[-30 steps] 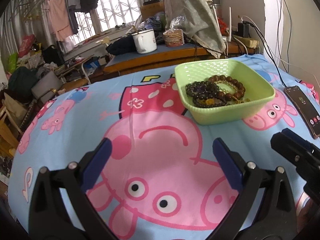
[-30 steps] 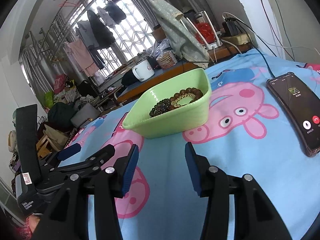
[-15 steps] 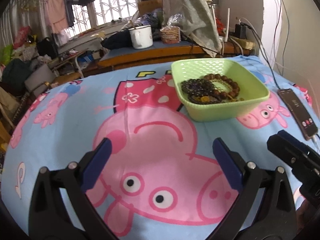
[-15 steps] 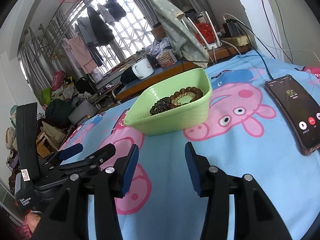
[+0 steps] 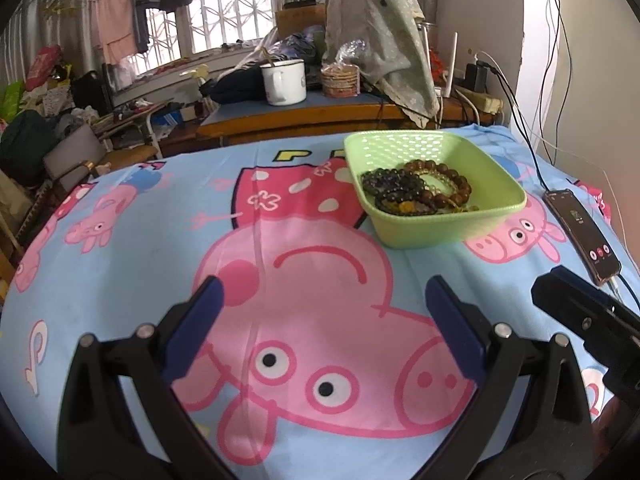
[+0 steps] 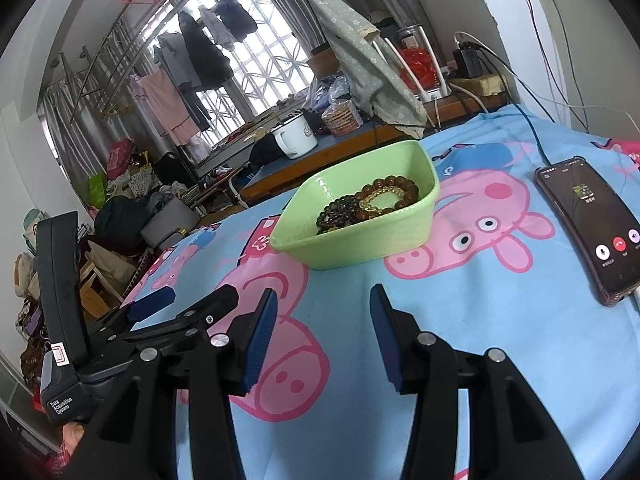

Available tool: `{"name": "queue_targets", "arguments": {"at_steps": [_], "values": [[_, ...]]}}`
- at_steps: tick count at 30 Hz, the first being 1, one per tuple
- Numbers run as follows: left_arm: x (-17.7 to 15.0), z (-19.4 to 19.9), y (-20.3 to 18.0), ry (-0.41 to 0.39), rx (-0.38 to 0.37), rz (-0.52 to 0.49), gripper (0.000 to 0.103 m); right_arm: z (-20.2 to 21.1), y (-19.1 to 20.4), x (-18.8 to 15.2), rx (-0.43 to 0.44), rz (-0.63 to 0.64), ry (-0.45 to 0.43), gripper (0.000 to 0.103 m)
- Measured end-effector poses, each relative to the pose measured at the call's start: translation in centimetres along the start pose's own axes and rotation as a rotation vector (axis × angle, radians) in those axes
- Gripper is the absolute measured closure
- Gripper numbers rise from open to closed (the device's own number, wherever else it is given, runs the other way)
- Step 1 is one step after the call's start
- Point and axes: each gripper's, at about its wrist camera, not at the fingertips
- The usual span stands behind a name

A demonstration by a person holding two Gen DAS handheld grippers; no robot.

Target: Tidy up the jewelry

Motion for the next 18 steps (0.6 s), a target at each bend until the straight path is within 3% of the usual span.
{"name": "queue_targets", "arguments": {"at_steps": [18], "values": [[0.0,-0.79,0.15,0.041,-0.023,0.021,0.006,0.18,0.36,0.23,-0.001,0.001,0.004,0.084]]}}
Point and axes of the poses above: each gripper's, at about its wrist camera, not at the fingertips, and z roughly against the way its jaws point, y to its left, x to its top, and after that the axes turned 6 degrees about -z, right-handed
